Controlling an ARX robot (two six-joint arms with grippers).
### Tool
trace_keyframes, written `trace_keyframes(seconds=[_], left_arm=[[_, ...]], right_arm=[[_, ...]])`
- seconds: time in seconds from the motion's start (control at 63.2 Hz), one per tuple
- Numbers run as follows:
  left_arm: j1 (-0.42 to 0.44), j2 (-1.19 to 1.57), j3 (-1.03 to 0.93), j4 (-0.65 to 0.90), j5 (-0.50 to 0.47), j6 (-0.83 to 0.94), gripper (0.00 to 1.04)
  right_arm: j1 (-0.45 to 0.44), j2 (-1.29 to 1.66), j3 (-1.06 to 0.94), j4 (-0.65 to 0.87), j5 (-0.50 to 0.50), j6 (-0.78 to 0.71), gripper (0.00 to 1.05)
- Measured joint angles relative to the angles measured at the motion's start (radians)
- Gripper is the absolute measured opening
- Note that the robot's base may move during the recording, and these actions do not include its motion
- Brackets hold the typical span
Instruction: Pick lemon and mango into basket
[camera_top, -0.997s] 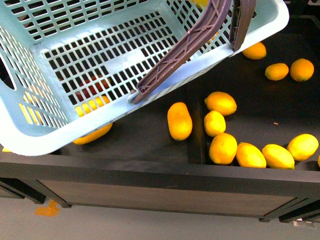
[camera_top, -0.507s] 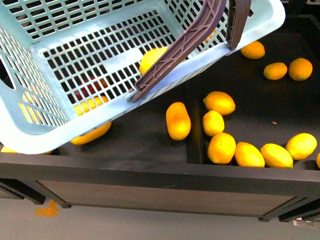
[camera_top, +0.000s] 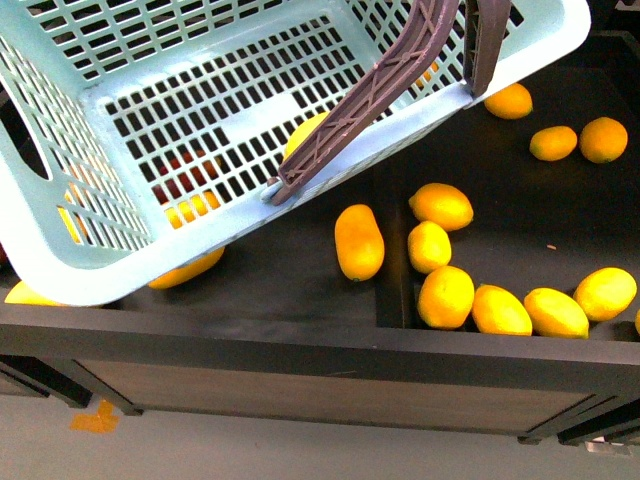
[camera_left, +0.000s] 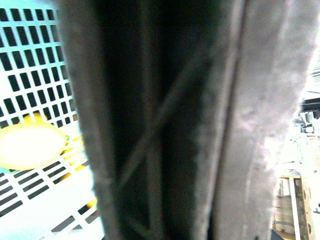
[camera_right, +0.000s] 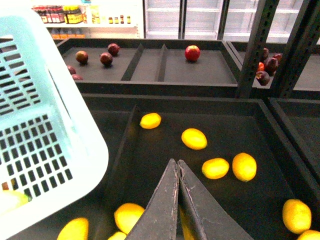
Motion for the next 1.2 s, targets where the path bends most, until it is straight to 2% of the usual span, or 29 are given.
trace_keyframes(seconds=[0.317, 0.76, 0.855, 1.203], left_arm=[[0.000, 0.000, 0.000, 0.000, -0.002, 0.000, 0.15], [0.000, 0.000, 0.000, 0.000, -0.002, 0.000, 0.15], [-0.013, 0.000, 0.001, 0.000, 0.011, -0.001, 0.15], [-0.007, 0.001, 0.002, 0.001, -0.003, -0.003, 0.15]], right_arm=[[-0.049, -0.210, -0.180, -0.029, -0.043, 0.005, 0.03], [-0.053, -0.232, -0.194, -0.033, -0.046, 0.005, 0.75], [-0.058, -0.234, -0.195, -0.033, -0.045, 0.006, 0.97], [-0.057, -0.236, -0.199, -0.035, -0.048, 0.006, 0.96]])
